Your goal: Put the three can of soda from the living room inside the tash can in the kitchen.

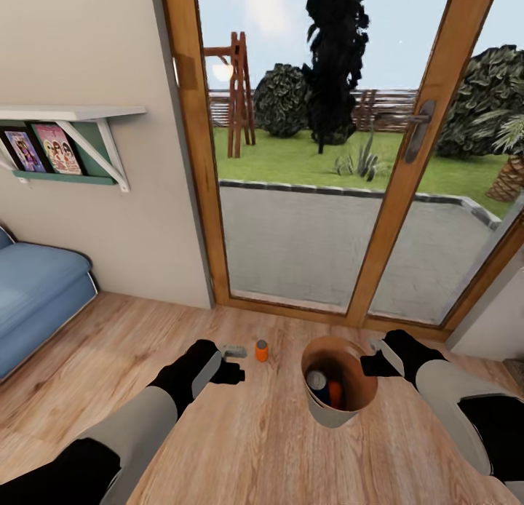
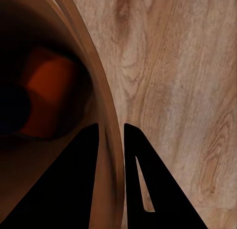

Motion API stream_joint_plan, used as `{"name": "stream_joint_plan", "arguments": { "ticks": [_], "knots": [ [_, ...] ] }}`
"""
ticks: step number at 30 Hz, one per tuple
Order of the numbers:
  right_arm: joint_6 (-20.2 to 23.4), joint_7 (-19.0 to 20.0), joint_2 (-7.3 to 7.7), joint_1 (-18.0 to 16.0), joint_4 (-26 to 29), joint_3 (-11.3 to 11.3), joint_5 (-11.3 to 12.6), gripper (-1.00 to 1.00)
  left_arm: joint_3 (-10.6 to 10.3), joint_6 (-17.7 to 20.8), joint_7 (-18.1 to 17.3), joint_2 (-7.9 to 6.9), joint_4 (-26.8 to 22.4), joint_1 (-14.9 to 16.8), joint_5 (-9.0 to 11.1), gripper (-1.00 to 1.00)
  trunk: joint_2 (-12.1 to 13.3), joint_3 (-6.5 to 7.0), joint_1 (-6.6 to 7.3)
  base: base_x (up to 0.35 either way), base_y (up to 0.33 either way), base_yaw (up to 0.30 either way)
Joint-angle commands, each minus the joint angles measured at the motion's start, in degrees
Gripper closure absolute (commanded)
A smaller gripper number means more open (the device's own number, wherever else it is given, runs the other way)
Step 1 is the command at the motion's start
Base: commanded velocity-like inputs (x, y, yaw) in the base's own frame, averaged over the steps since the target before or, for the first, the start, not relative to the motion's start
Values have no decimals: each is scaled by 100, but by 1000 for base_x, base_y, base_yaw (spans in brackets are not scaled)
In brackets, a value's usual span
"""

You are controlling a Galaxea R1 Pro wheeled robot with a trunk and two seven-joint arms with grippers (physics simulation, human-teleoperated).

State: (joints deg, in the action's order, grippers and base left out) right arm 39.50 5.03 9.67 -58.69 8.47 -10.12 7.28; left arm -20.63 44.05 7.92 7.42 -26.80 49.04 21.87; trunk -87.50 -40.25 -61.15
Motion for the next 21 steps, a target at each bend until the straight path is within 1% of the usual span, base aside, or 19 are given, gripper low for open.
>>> {"name": "stream_joint_plan", "arguments": {
  "ticks": [1,9,21],
  "knots": [
    [2,23,0,-2,0,27,37,100,-1,1,0,-1,0,0,1,-100,0,1,0,0,0,-177],
    [9,40,6,-2,-3,27,45,100,-3,10,-9,-3,-1,0,-6,-100,0,7,0,-7,0,-246],
    [5,50,11,-4,-3,28,52,100,-14,8,-28,-10,4,0,-16,-100,0,76,0,-13,15,-230]
  ]
}}
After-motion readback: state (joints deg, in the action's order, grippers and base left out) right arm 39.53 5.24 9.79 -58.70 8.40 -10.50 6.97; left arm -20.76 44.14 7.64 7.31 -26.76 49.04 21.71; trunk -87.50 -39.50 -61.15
